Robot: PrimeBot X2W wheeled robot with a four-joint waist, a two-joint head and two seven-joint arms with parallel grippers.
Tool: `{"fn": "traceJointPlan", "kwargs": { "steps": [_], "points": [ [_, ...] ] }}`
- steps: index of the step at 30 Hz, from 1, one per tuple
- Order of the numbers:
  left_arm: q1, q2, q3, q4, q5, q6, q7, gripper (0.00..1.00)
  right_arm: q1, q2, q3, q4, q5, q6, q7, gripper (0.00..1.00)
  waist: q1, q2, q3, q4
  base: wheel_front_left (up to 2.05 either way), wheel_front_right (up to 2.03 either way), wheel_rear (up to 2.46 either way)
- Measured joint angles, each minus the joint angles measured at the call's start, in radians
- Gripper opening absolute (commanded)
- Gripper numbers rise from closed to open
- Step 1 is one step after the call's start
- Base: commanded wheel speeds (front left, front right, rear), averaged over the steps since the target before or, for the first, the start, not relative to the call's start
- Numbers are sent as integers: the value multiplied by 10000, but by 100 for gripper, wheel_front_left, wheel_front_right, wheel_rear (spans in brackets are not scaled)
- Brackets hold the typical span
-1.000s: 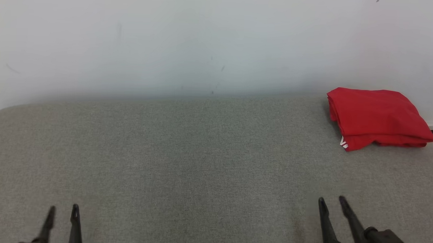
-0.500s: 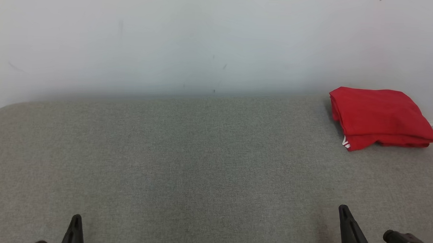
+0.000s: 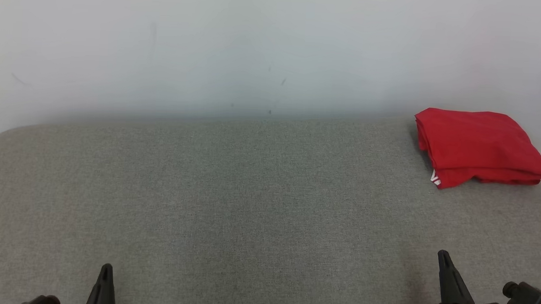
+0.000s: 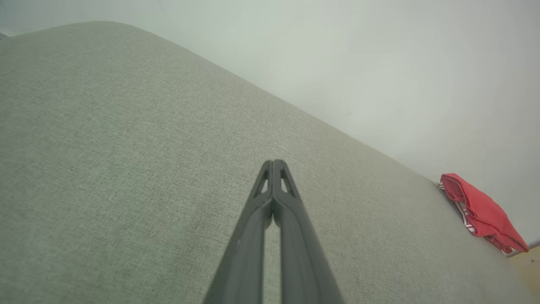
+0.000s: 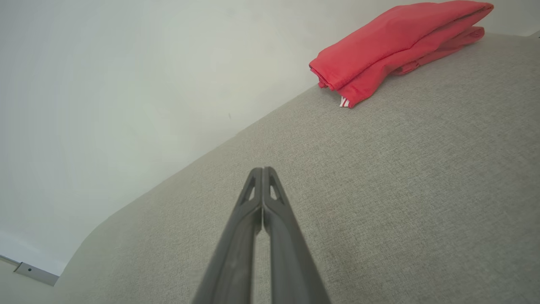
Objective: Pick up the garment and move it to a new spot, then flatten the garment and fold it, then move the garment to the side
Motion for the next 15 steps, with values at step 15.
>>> {"fn": "traceJointPlan", "kwargs": {
  "steps": [15],
  "points": [
    [-239, -546, 288, 211, -1651, -662, 155, 0, -241, -75, -472, 159, 2207, -2, 685, 0, 0, 0, 64, 76, 0, 0, 0]
  ]
}}
